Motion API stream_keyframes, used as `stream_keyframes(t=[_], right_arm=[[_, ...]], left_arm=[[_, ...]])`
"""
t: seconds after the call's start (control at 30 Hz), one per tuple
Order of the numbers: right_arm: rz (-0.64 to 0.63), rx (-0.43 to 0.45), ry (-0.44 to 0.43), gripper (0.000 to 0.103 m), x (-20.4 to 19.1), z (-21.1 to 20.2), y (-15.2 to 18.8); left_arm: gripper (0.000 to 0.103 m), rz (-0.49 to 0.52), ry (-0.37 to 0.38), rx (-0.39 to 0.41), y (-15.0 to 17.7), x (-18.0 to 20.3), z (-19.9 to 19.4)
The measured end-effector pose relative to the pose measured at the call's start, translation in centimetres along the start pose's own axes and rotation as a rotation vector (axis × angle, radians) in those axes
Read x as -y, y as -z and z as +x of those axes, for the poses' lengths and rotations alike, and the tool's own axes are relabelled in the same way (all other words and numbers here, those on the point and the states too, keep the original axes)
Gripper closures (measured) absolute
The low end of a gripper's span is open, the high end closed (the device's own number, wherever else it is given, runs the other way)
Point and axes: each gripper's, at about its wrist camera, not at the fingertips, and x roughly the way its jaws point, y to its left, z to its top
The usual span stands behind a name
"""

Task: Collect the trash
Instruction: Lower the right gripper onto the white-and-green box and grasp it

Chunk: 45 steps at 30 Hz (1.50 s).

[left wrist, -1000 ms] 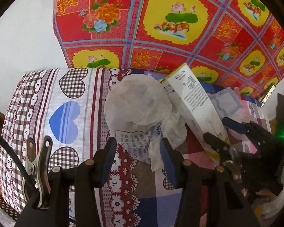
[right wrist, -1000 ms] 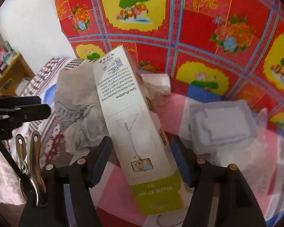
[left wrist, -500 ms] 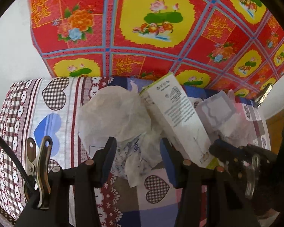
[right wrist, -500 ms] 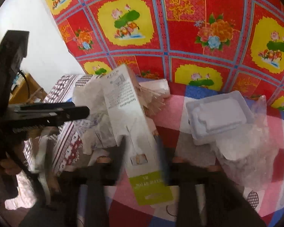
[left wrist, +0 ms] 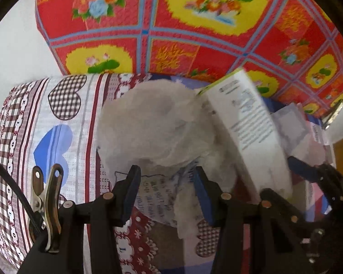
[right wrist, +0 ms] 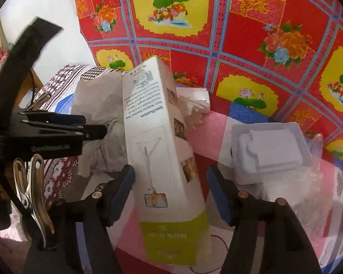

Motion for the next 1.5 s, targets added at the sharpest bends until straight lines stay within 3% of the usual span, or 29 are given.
stream_keyframes(t=[0.27,0.43,0.63,0.87,1.1,1.23,1.4,1.5], right_arm=[[-0.033,0.009,0.025,0.037,-1.5,0.5,-0.3],[-0.022,-0.011,0.040,0.037,-1.8,1.0,-0.8],[0.063,0.024,-0.022,0.059,-0.8,-0.6,-0.9],[0.156,0.059,-0.034,0.064,0.8,-3.4,1.1],[0.188,0.023,-0.056,0.064,1.8,-5.4,4.1],[0.181,-0.035,-0.047,0.062,2.3,-5.2,6.3],[0.179,-0.064,-0.051,0.056,2.1,-4.1,6.9],[0.144,-0.069,-0.037,0.045,1.3,-3.3,6.5]], left_arm=[[0.053,-0.042,-0.114,-0.040,0.4,-2.1,2.2],[0.053,-0.049,-0.120,-0.031,0.7,-3.0,1.8],[0.053,-0.042,-0.170,-0.027,0.9,-4.4,1.2],[0.053,-0.075,-0.222,0.012,0.5,-6.6,-0.6],[0.053,-0.091,-0.172,0.060,1.5,-7.8,-4.5],[0.053,-0.075,-0.130,0.079,0.8,-5.4,-5.8],[0.053,-0.053,-0.080,0.078,0.8,-3.4,-6.3],[0.053,-0.036,-0.063,0.069,0.5,-2.7,-5.8]])
